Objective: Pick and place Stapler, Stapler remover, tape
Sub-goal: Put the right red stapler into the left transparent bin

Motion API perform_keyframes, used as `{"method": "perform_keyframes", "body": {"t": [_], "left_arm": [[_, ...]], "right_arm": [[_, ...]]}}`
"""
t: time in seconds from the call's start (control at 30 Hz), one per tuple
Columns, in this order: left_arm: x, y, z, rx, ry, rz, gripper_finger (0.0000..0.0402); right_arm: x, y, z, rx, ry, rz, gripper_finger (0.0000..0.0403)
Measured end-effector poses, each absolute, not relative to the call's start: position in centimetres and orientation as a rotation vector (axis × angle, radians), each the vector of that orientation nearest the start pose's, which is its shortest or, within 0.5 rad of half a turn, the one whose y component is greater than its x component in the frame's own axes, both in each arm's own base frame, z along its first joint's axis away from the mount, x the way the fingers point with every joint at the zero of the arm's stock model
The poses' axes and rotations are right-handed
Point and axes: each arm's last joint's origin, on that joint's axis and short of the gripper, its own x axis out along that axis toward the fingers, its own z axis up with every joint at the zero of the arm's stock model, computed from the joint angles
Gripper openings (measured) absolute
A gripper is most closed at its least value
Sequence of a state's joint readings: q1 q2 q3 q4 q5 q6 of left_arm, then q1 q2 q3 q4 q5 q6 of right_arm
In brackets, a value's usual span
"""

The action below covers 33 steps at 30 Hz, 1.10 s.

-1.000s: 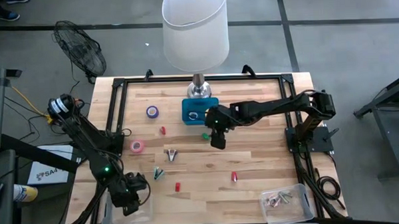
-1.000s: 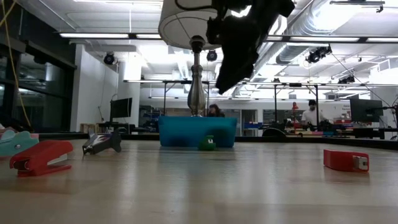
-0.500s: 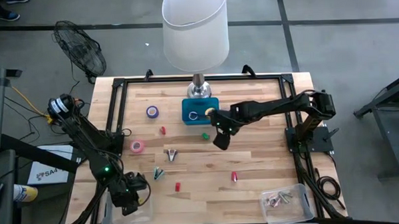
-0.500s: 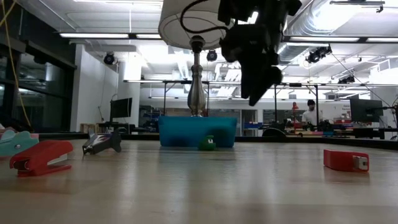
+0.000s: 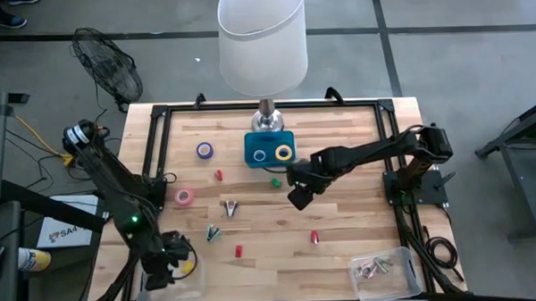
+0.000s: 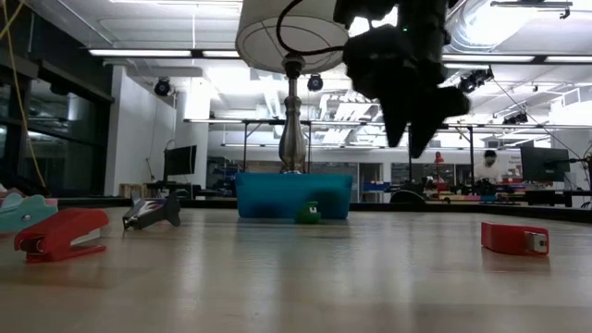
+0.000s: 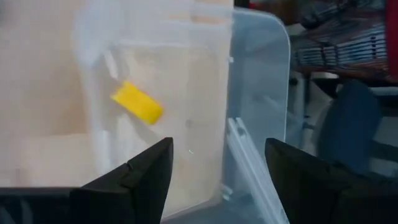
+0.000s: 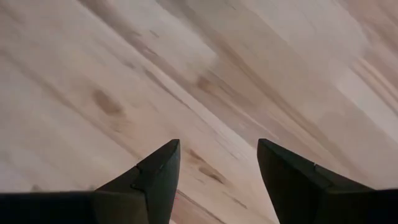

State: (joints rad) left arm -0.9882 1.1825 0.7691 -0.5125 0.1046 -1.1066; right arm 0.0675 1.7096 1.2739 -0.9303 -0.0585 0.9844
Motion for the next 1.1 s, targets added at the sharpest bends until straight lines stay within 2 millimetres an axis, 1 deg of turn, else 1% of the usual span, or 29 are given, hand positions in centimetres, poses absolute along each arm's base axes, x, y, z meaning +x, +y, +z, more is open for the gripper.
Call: {"method": "perform_keyframes", "body": {"t": [0.17,0.27,0.43,0.63,0.8,0.97,1.1], "left_arm": [[11.1,-16.7,25.0,-0.361,1.215,-0.295,0.0249],[10.6,-15.3,25.9,-0.295,1.151,-0.223,0.0250],[10.1,-13.8,26.8,-0.264,1.030,-0.146,0.0250],[10.1,-13.3,27.0,-0.210,0.954,-0.115,0.0250],[10.2,-13.3,27.1,-0.201,0.933,-0.099,0.0250],[10.2,-13.3,27.1,-0.198,0.930,-0.095,0.0250],[10.1,-13.3,27.1,-0.198,0.930,-0.095,0.0250]], "right_arm": [[31.4,4.1,22.0,0.867,1.320,-0.713,0.0207],[31.2,5.9,22.0,0.886,1.269,-0.784,0.0207],[30.4,9.0,22.0,0.936,1.179,-0.886,0.0207],[29.1,12.6,21.9,1.004,1.107,-0.950,0.0207],[28.5,15.0,21.1,1.049,1.117,-0.973,0.0207],[29.0,16.3,19.2,1.101,1.182,-0.982,0.0207],[29.9,16.7,18.0,1.126,1.180,-0.968,0.0207]]}}
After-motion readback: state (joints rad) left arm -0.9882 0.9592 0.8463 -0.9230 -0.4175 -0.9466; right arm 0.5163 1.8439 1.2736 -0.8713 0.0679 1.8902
